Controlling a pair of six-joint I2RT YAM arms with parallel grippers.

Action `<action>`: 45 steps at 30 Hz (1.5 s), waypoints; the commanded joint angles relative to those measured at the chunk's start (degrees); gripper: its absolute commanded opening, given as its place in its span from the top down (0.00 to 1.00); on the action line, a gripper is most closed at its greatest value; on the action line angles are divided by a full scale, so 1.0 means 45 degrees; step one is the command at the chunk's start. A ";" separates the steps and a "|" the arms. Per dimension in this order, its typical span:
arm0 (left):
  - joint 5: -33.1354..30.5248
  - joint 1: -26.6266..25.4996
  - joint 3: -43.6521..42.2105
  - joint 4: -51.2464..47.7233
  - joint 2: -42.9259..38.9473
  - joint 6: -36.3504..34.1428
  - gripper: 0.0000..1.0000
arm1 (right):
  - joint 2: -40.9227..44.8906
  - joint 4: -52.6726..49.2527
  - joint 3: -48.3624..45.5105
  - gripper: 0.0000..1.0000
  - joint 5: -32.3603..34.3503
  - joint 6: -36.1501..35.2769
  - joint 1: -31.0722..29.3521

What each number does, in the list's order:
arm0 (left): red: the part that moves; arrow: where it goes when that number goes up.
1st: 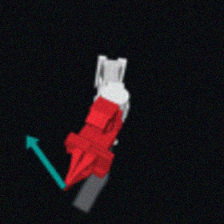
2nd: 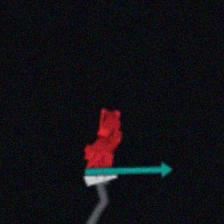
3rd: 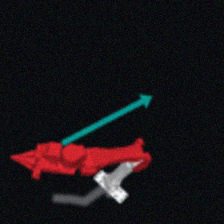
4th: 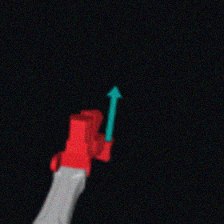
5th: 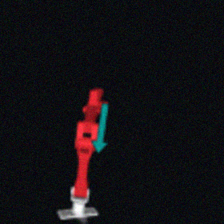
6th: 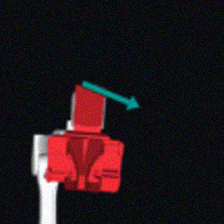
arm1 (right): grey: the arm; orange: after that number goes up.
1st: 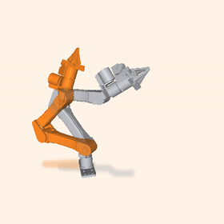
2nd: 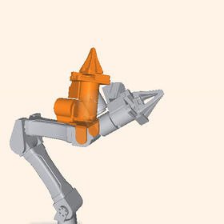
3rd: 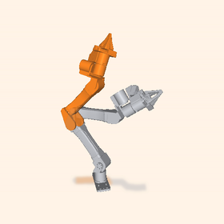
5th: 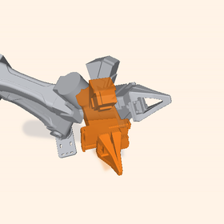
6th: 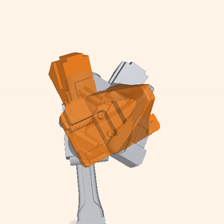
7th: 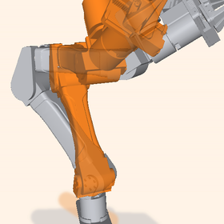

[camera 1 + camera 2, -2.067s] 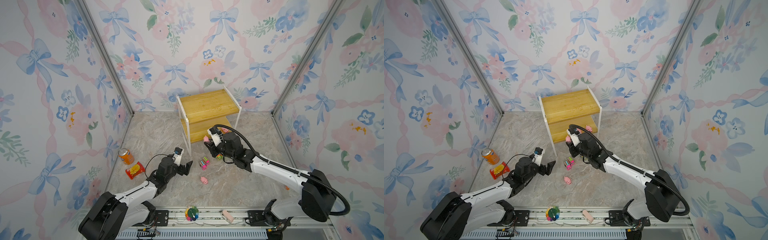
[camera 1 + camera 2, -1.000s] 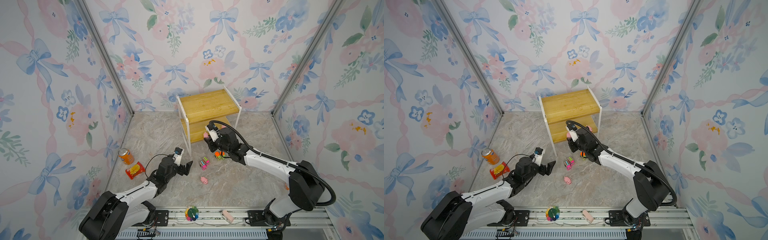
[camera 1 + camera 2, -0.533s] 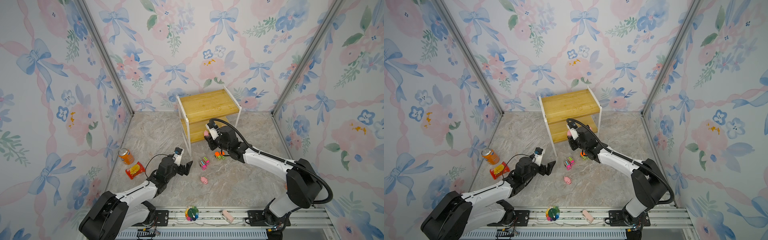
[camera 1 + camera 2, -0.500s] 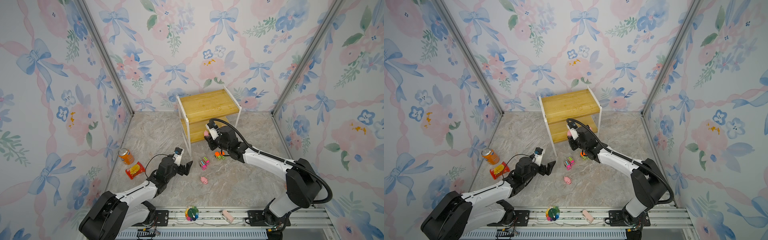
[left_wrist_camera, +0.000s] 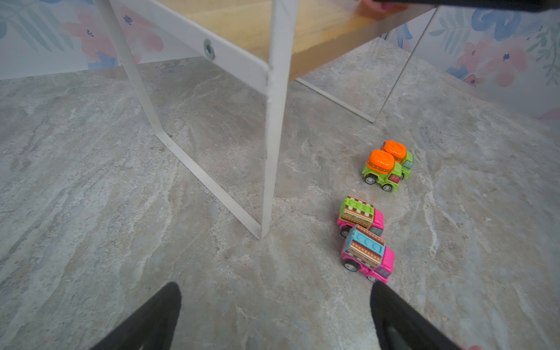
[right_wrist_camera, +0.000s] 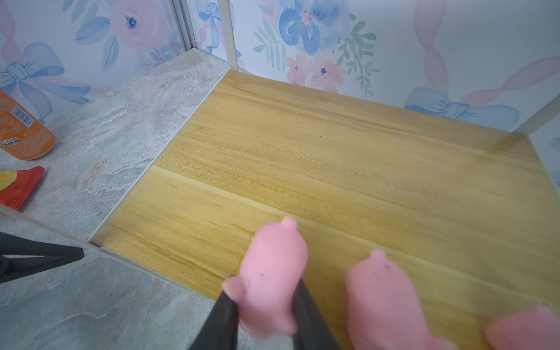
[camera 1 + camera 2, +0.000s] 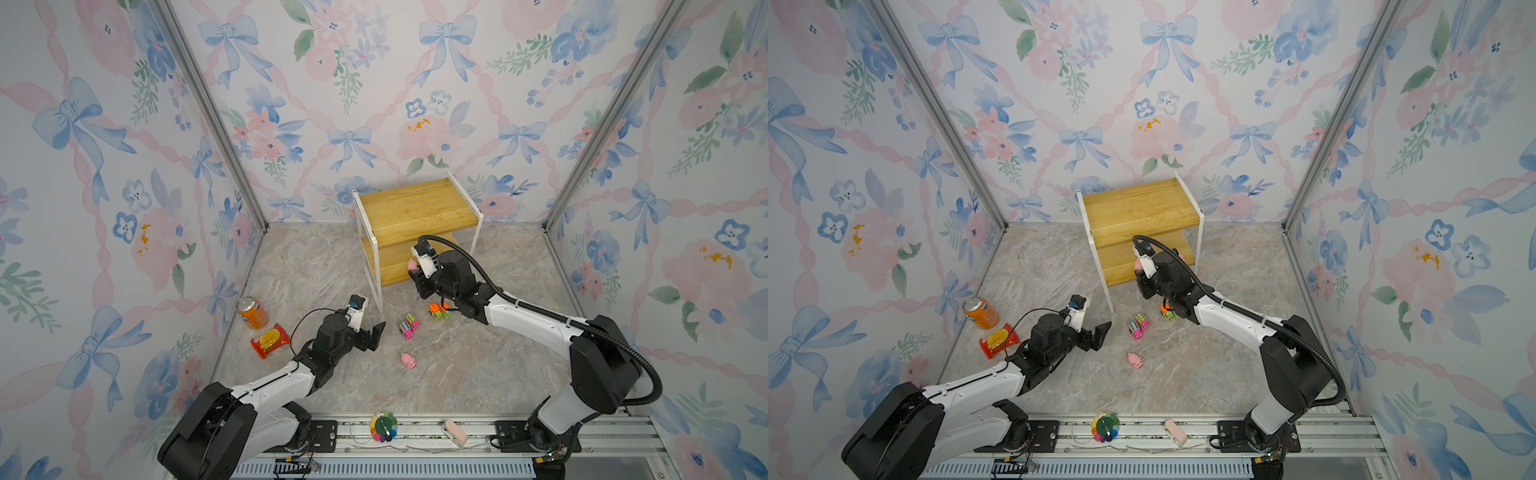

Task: Place and organize the plastic toys onto the shelf
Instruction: 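Lower the pig onto the lower shelf and open the right gripper, then withdraw the right gripper back over the last pink pig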

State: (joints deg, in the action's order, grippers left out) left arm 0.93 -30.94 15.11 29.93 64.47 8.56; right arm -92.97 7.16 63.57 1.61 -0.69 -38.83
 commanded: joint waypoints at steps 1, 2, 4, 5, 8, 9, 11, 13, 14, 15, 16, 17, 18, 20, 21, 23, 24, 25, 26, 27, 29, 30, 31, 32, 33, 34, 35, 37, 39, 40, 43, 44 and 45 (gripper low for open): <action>-0.0089 0.0073 0.0169 0.0105 0.0116 -0.0239 0.02 | -0.0296 0.0136 0.0519 0.70 0.0165 -0.0042 0.0152; -0.0106 0.0078 0.0173 0.0096 0.0118 -0.0241 0.02 | -0.0318 0.0137 0.0540 0.70 0.0187 -0.0037 0.0152; -0.0090 0.0078 0.0160 0.0106 0.0111 -0.0256 0.02 | -0.0336 0.0160 0.0541 0.68 0.0201 -0.0022 0.0152; -0.0076 0.0078 0.0173 0.0104 0.0113 -0.0256 0.02 | -0.0347 0.0185 0.0541 0.67 0.0228 0.0013 0.0152; -0.0075 0.0079 0.0160 0.0104 0.0090 -0.0251 0.02 | -0.0336 0.0186 0.0522 0.63 0.0286 0.0049 0.0133; -0.0068 0.0078 0.0166 0.0105 0.0100 -0.0261 0.02 | -0.0336 0.0187 0.0485 0.61 0.0293 0.0064 0.0132; -0.0051 0.0079 0.0167 0.0106 0.0108 -0.0280 0.02 | -0.0340 0.0215 0.0407 0.56 0.0351 0.0073 0.0133; -0.0061 0.0078 0.0185 0.0106 0.0138 -0.0280 0.02 | -0.0336 0.0245 0.0318 0.53 0.0436 0.0060 0.0137; -0.0055 0.0079 0.0189 0.0106 0.0132 -0.0280 0.02 | -0.0306 0.0245 0.0292 0.53 0.0440 0.0062 0.0123; -0.0048 0.0082 0.0211 0.0101 0.0165 -0.0278 0.02 | -0.0268 0.0218 0.0285 0.52 0.0417 0.0037 0.0138; -0.0034 0.0084 0.0214 0.0096 0.0169 -0.0284 0.02 | -0.0225 0.0193 0.0275 0.51 0.0433 0.0018 0.0137; -0.0036 0.0089 0.0208 0.0106 0.0176 -0.0295 0.02 | -0.0174 0.0153 0.0268 0.51 0.0390 0.0007 0.0133; -0.0036 0.0083 0.0197 0.0096 0.0178 -0.0298 0.02 | -0.0115 0.0054 0.0250 0.51 0.0367 -0.0013 0.0132; -0.0035 0.0084 0.0212 0.0104 0.0169 -0.0293 0.02 | 0.0050 -0.0155 0.0214 0.49 0.0442 -0.0031 0.0080; -0.0031 0.0083 0.0214 0.0106 0.0168 -0.0297 0.02 | 0.0201 -0.0264 0.0143 0.47 0.0519 -0.0046 0.0036; -0.0037 0.0097 0.0205 0.0106 0.0163 -0.0299 0.02 | 0.0498 -0.0427 -0.0052 0.43 0.0634 -0.0098 -0.0023; -0.0044 0.0082 0.0213 0.0106 0.0175 -0.0299 0.02 | 0.0687 -0.0486 -0.0190 0.42 0.0620 -0.0100 -0.0033; -0.0061 0.0080 0.0216 0.0105 0.0172 -0.0295 0.02 | 0.0847 -0.0535 -0.0352 0.41 0.0615 -0.0072 -0.0043; -0.0050 0.0087 0.0239 0.0106 0.0187 -0.0296 0.02 | 0.1026 -0.0606 -0.0526 0.40 0.0454 -0.0029 -0.0042; -0.0052 0.0083 0.0253 0.0106 0.0223 -0.0290 0.02 | 0.1206 -0.0755 -0.0687 0.40 0.0333 -0.0011 -0.0043; -0.0033 0.0084 0.0239 0.0096 0.0254 -0.0289 0.02 | 0.1596 -0.1107 -0.1054 0.39 0.0300 0.0011 -0.0096; -0.0042 0.0096 0.0238 0.0091 0.0235 -0.0288 0.02 | 0.1860 -0.1321 -0.1251 0.39 0.0250 0.0021 -0.0138; -0.0024 0.0083 0.0227 0.0106 0.0226 -0.0314 0.02 | 0.2117 -0.1577 -0.1417 0.39 0.0237 0.0045 -0.0185; -0.0036 0.0088 0.0226 0.0106 0.0191 -0.0319 0.02 | 0.2441 -0.1884 -0.1636 0.39 0.0217 0.0054 -0.0260; -0.0062 0.0087 0.0218 0.0103 0.0180 -0.0317 0.02 | 0.2795 -0.2167 -0.1873 0.39 0.0201 0.0075 -0.0374; -0.0055 0.0098 0.0204 0.0105 0.0159 -0.0319 0.02 | 0.3196 -0.2427 -0.2174 0.39 0.0147 0.0148 -0.0512; -0.0051 0.0093 0.0213 0.0106 0.0147 -0.0309 0.02 | 0.3538 -0.2634 -0.2448 0.38 -0.0042 0.0240 -0.0615; -0.0088 0.0095 0.0184 0.0106 0.0108 -0.0288 0.02 | 0.4231 -0.3085 -0.3082 0.38 -0.0790 0.0630 -0.0879; -0.0065 0.0098 0.0197 0.0106 0.0130 -0.0295 0.02 | 0.4690 -0.3352 -0.3691 0.38 -0.1335 0.1010 -0.1323; -0.0081 0.0093 0.0196 0.0106 0.0155 -0.0299 0.02 | 0.4866 -0.3434 -0.4066 0.38 -0.1210 0.1223 -0.1702; -0.0041 0.0098 0.0197 0.0106 0.0190 -0.0289 0.02 | 0.4981 -0.3362 -0.5101 0.38 -0.0933 0.1999 -0.2737; -0.0028 0.0103 0.0196 0.0104 0.0211 -0.0281 0.02 | 0.4943 -0.3123 -0.5445 0.38 -0.0850 0.2276 -0.3011; -0.0011 0.0095 0.0181 0.0106 0.0243 -0.0255 0.02 | 0.4891 -0.2755 -0.5894 0.39 -0.0817 0.2575 -0.3296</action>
State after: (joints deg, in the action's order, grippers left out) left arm 0.93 -30.94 15.25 29.93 65.10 7.94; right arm -70.61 -4.29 40.93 -1.74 5.80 -50.85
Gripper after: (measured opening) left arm 0.979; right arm 0.614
